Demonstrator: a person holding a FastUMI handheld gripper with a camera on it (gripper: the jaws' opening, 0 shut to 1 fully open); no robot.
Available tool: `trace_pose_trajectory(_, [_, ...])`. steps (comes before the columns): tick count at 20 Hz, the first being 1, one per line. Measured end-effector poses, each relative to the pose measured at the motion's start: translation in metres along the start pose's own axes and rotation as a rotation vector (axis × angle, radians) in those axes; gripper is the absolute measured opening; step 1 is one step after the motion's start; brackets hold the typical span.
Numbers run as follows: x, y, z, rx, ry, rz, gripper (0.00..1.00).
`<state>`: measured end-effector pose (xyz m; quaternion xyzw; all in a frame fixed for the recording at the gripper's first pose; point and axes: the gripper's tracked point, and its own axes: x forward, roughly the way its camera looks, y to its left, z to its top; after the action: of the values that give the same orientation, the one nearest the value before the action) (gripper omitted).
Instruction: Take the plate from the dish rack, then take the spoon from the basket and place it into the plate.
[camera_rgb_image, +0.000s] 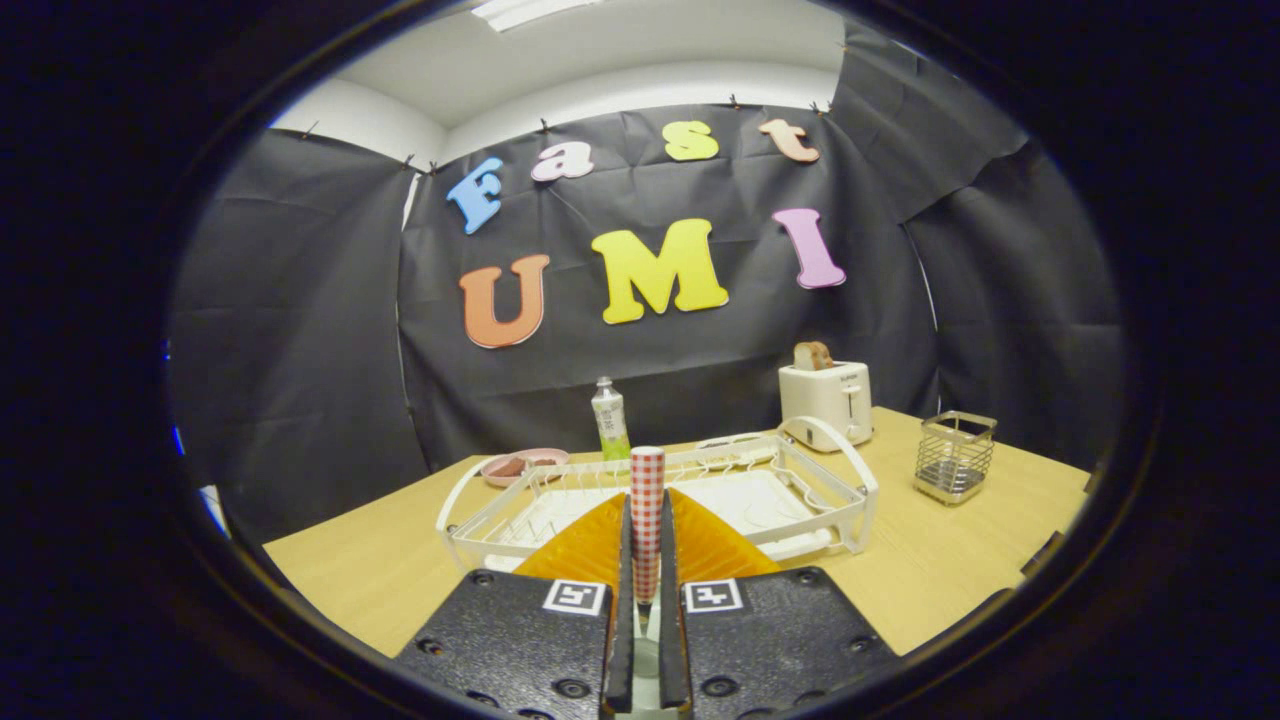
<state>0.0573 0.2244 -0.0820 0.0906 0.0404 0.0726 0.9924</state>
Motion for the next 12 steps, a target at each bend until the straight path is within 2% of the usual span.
trace_pose_trajectory(6, [-0.007,-0.004,0.003,-0.005,-0.003,0.012,0.23])
trace_pose_trajectory(9, [-0.018,-0.011,0.017,-0.026,-0.057,-0.007,0.53])
trace_pose_trajectory(12, [-0.028,-0.013,0.032,-0.036,-0.096,-0.009,0.74])
